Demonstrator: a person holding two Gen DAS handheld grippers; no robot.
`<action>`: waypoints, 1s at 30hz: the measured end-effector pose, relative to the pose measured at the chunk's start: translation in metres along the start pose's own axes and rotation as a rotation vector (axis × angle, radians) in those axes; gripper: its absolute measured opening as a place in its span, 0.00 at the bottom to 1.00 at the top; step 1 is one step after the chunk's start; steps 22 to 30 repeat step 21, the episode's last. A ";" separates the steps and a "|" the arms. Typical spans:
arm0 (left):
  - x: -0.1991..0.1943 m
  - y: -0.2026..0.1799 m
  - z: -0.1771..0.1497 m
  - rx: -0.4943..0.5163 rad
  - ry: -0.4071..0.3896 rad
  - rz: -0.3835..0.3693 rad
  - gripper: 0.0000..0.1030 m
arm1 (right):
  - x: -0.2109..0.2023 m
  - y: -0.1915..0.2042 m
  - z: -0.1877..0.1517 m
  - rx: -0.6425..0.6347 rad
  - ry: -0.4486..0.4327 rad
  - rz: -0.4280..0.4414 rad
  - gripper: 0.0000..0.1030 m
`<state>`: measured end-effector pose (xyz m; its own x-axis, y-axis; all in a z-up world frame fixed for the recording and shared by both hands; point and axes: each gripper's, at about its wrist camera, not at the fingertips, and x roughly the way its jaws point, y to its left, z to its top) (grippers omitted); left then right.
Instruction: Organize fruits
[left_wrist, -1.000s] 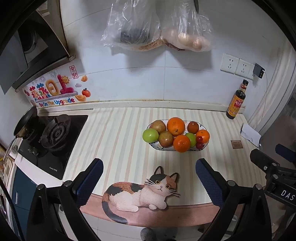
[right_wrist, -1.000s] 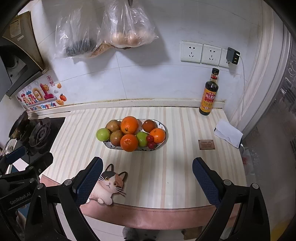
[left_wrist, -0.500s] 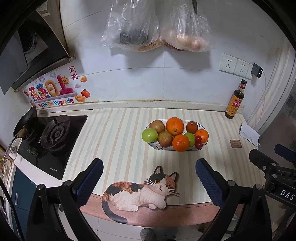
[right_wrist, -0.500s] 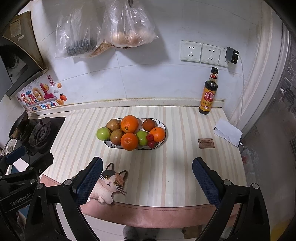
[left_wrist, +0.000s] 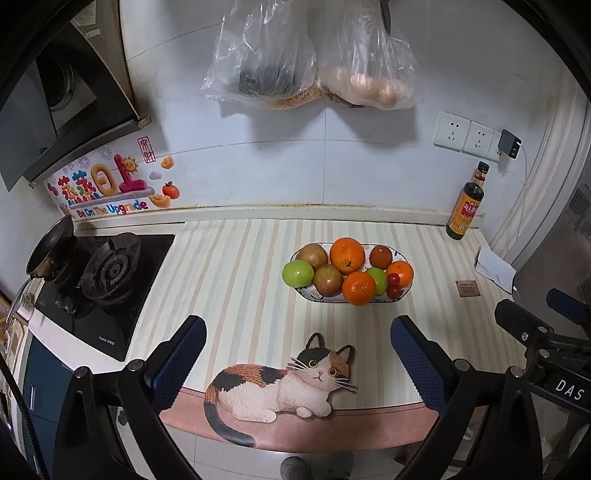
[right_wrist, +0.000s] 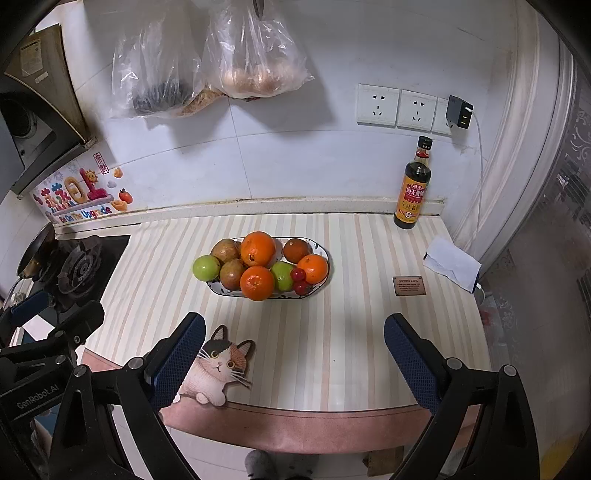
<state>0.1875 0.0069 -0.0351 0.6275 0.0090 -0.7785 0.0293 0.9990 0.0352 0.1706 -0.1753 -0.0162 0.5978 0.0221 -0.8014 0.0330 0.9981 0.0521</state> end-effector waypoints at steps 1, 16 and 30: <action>-0.001 0.001 0.000 -0.001 -0.001 -0.001 0.99 | -0.001 0.000 0.000 0.000 -0.001 0.001 0.97; -0.004 0.002 -0.002 -0.004 -0.003 0.002 0.99 | -0.003 0.002 -0.001 0.001 -0.001 0.002 0.97; -0.005 0.002 -0.002 -0.006 -0.007 0.000 0.99 | -0.003 0.001 -0.001 0.000 0.000 0.002 0.97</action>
